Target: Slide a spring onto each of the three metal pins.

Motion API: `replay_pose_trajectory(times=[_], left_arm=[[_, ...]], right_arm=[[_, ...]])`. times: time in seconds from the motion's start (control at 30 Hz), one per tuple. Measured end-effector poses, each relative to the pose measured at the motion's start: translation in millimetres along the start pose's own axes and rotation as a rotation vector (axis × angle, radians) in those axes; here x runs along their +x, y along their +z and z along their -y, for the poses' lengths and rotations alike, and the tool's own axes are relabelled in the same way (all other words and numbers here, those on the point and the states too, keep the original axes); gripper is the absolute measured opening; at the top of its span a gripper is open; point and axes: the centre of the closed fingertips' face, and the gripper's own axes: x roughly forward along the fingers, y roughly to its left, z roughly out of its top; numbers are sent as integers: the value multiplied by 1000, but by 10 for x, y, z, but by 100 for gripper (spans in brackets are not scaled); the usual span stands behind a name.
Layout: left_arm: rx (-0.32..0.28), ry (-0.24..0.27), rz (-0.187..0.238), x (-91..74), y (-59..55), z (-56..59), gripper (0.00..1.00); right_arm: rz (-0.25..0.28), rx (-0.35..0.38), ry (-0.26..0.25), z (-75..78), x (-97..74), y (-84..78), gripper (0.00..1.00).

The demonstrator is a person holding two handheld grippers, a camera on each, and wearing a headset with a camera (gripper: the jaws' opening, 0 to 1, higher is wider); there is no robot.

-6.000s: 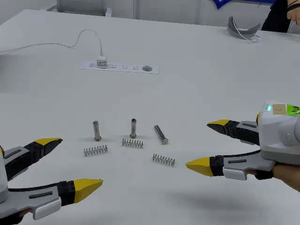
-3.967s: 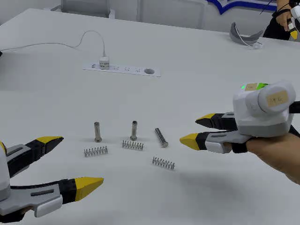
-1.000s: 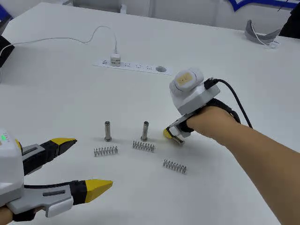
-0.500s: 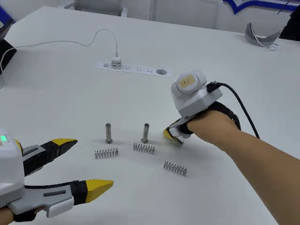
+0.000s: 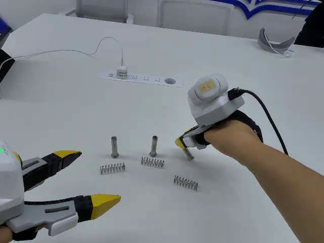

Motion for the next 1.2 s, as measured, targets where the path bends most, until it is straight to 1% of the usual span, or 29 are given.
replay_pose_trajectory(times=[0.33, 0.57, 0.73, 0.87, 1.2], left_arm=[[8, -3, 5, 1, 31, 25, 77], [12, -5, 4, -1, 43, 35, 77], [17, -4, 4, -9, 65, 33, 77], [20, -5, 4, -15, 72, 42, 77], [30, -9, 3, -23, 93, 57, 77]], right_arm=[[34, 9, -5, -3, -80, 26, 9], [46, 18, -3, -7, -102, 34, 9], [61, 28, 0, -9, -111, 47, 9], [74, 50, 4, -18, -127, 48, 9], [108, 72, 1, 37, -138, 26, 9]])
